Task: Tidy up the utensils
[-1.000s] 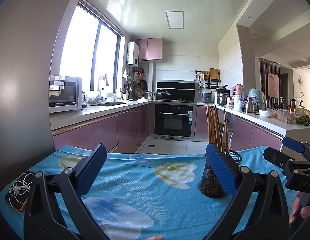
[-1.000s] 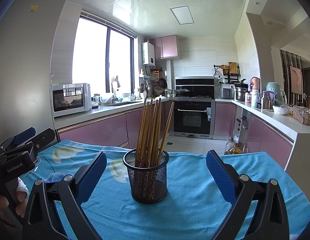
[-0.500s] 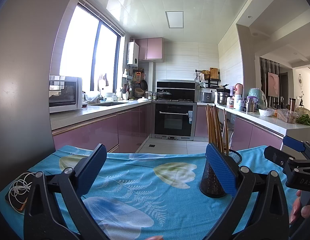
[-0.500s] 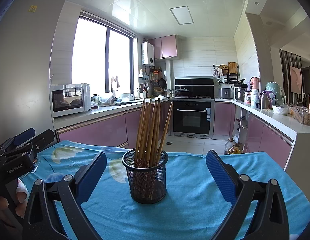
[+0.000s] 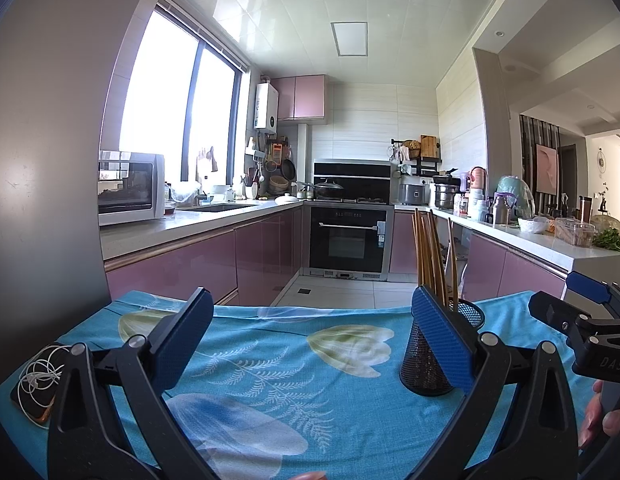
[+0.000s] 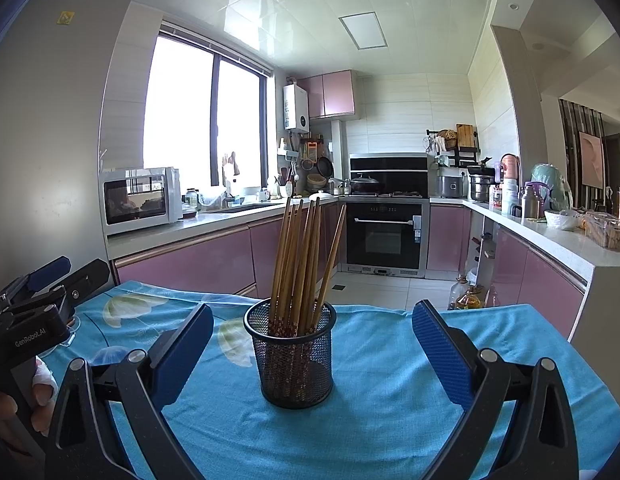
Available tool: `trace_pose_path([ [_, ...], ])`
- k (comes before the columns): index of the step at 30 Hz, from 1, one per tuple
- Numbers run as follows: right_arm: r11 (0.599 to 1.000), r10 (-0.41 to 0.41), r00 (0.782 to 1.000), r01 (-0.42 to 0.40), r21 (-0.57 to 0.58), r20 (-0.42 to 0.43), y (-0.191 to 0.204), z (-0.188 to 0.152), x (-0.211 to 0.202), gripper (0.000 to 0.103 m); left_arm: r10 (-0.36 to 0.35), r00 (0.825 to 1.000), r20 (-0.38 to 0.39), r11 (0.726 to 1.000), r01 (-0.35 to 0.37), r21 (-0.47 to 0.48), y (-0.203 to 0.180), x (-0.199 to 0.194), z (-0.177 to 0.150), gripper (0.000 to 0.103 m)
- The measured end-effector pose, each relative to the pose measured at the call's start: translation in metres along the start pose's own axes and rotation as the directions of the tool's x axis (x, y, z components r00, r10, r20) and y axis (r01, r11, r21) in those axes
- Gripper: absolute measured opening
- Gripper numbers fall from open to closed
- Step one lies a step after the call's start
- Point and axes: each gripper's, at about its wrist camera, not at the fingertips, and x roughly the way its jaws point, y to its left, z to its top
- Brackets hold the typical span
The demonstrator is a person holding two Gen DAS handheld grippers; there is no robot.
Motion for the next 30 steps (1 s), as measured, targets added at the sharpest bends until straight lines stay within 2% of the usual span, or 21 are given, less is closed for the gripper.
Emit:
trace_pose_path([
  [30,1.0,-0.001,1.0,0.001,0.001,-0.003,-0.0017,-0.0002,-0.0002,0.097,0.001,1.0,-0.004,1.0,-0.001,0.0,0.0003,0.0016,-0.0032,0.098],
])
